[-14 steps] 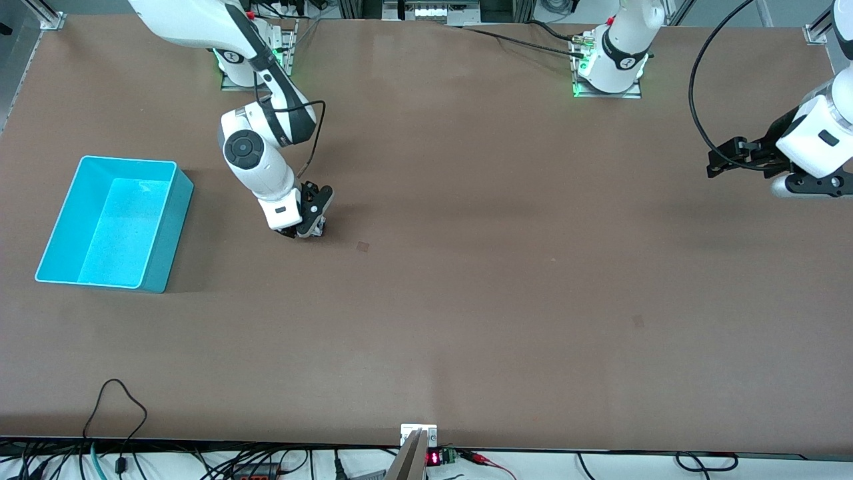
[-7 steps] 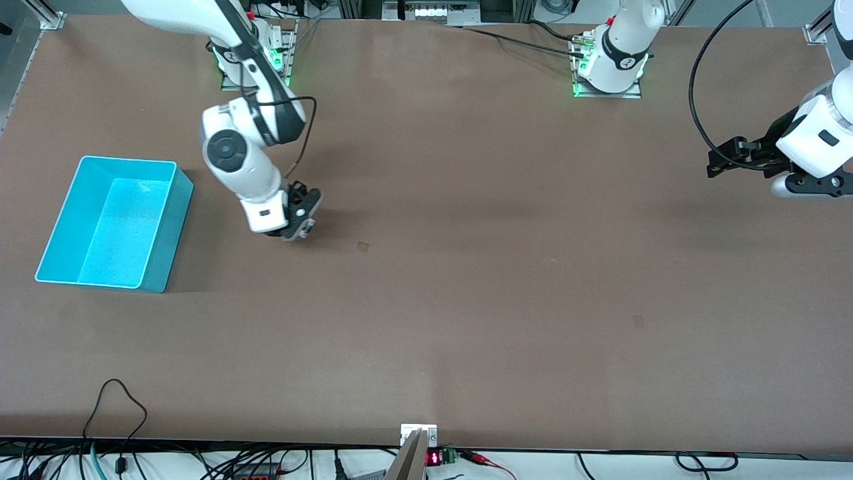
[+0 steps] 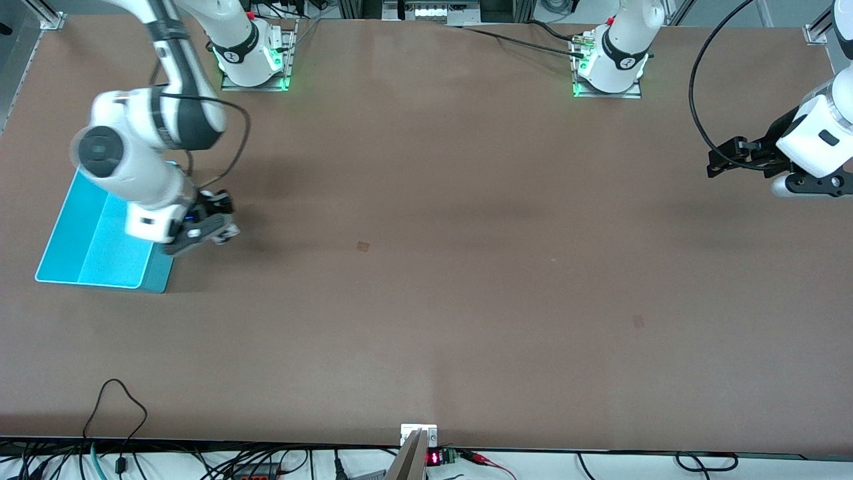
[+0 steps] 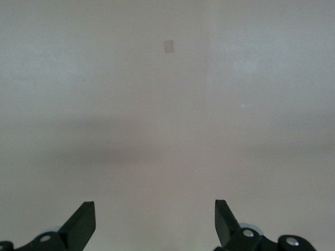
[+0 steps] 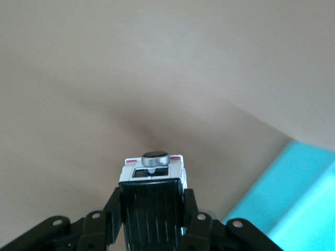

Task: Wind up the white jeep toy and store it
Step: 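Lift the jeep and carry it over the blue box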

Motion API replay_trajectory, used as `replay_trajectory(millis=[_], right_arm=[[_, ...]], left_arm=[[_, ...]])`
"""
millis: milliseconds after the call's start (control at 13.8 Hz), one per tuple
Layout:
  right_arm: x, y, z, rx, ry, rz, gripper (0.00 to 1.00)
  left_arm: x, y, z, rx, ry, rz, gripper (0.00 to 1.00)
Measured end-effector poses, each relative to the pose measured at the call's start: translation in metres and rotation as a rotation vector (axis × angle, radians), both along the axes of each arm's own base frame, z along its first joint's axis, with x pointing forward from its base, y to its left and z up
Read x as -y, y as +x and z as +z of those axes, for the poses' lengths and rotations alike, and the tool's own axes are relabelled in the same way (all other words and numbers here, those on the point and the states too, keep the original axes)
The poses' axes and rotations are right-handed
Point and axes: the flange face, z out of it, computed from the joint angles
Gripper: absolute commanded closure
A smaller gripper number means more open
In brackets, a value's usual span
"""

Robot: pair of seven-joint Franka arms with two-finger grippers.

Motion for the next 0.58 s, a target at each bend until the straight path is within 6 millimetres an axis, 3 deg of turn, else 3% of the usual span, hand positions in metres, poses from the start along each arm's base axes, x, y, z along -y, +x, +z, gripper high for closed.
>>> replay_trajectory(millis=[361, 578], right_arm=[[0.102, 0.010, 0.026, 0.061, -0.042, -0.260, 1.00], [0.143, 0.005, 0.019, 0.056, -0.064, -0.375, 1.00]], left_arm=[[0.000, 0.000, 0.000, 0.000, 0.000, 0.000, 0.00], [-0.001, 0.000, 0.000, 0.000, 0.000, 0.002, 0.00]])
